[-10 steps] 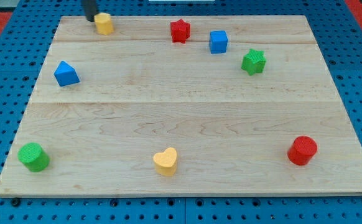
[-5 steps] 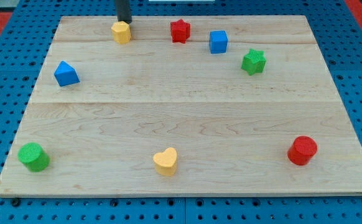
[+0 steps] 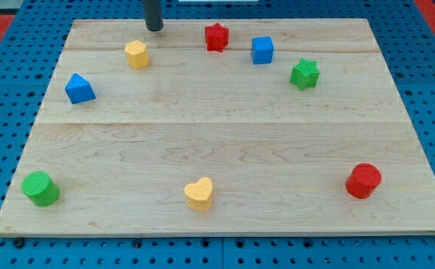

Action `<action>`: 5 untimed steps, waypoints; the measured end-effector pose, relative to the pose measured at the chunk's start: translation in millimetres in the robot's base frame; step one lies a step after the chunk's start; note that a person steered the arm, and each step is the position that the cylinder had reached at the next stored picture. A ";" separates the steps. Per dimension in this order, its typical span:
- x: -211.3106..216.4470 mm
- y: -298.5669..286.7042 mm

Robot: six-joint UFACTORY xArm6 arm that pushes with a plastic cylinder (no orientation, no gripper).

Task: Place the yellow hexagon diagonal to the red star

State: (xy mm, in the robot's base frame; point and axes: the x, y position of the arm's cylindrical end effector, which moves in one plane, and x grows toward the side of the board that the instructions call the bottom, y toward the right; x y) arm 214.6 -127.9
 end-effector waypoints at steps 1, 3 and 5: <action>10.4 -5.0; 32.9 5.0; 75.3 -46.1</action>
